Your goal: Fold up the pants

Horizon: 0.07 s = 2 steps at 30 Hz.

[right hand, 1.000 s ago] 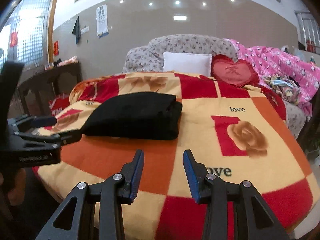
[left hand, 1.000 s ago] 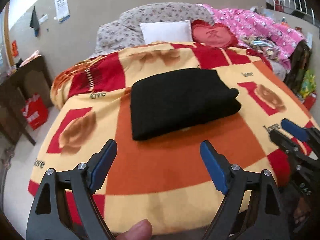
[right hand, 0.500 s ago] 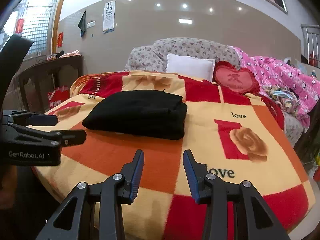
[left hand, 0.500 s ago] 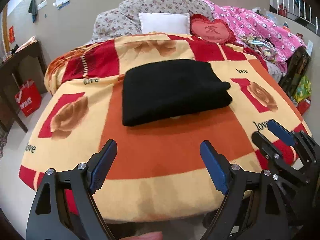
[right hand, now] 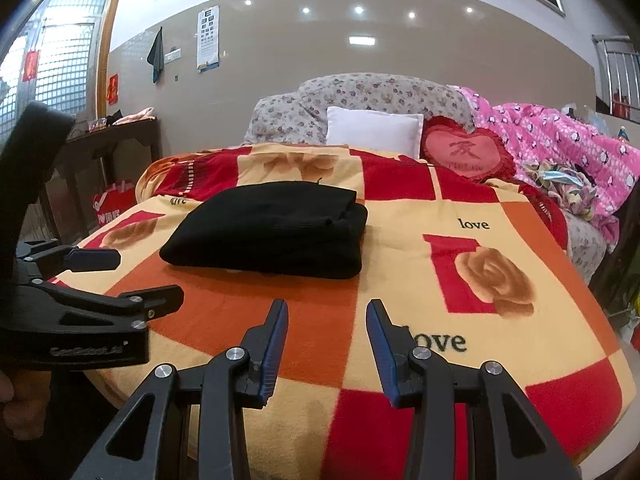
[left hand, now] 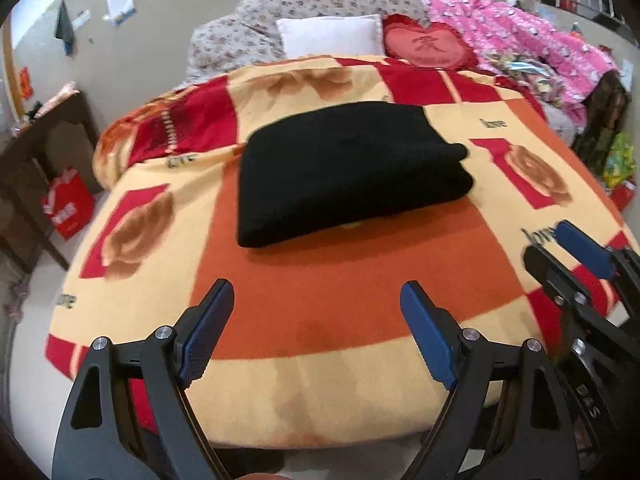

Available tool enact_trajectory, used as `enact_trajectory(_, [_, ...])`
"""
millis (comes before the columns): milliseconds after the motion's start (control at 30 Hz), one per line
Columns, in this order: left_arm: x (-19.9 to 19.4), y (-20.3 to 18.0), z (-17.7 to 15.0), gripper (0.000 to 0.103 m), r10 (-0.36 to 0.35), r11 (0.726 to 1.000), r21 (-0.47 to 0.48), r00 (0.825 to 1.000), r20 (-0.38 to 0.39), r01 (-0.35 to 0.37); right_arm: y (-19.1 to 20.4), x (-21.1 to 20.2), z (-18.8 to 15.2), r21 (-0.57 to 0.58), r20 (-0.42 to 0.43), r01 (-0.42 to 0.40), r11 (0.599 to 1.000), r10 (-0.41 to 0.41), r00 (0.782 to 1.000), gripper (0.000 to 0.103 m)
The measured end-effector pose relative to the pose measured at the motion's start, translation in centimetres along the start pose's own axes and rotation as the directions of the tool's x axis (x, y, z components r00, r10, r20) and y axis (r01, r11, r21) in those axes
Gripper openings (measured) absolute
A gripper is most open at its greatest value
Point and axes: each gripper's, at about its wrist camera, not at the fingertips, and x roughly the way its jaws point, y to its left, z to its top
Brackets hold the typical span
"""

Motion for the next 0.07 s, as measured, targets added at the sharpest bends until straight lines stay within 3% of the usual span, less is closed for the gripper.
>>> enact_trajectory(67, [-0.35, -0.48, 0.18, 0.085, 0.013, 1.000, 0.024, 1.000, 0.020, -0.013, -0.23, -0.12, -0.03, 0.005, 0.004, 0.000, 1.000, 0.000, 1.000, 0.040])
